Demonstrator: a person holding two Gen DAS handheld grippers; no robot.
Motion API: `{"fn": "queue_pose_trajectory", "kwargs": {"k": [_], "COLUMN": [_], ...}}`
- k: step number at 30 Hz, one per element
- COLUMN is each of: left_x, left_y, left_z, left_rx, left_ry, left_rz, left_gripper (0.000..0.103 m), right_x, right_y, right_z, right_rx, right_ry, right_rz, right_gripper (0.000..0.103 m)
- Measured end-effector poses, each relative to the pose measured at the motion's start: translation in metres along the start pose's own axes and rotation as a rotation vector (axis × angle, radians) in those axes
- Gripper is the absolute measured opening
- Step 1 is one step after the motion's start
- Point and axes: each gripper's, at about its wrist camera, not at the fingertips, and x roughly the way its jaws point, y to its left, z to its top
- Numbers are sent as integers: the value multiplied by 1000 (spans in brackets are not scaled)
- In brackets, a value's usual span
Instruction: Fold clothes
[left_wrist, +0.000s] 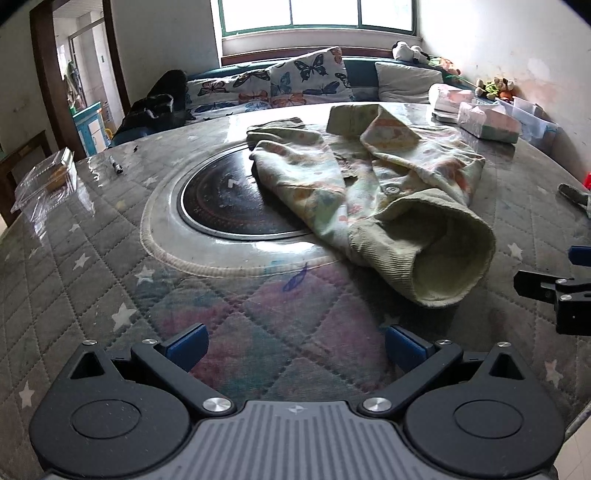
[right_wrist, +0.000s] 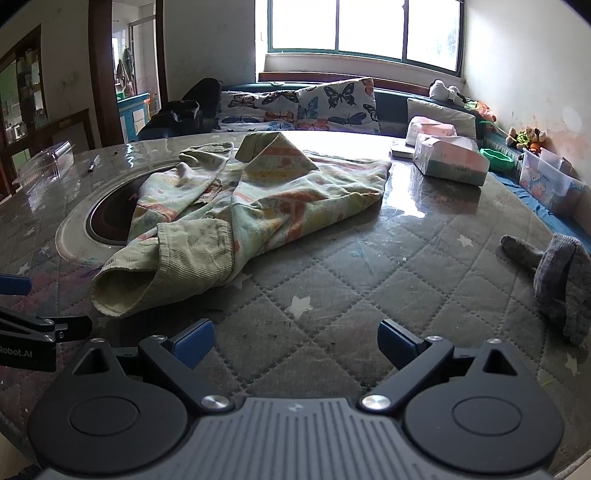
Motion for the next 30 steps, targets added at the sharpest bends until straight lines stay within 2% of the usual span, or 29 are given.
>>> {"fn": "queue_pose_trajectory", "kwargs": {"k": [15,30], "left_x": [-2,7], "left_y": [-7,4], "left_z": [7,19], "left_rx": [23,-5], "left_ry": [-11,2], "left_rz": [-4,-5], "left_gripper": [103,103], "right_x": [-2,9], "right_y": [4,13], "right_z": [4,21], "right_rx": [-9,-31], "right_ry": [-6,8], "right_rz": [16,34], "right_gripper": [95,93]}}
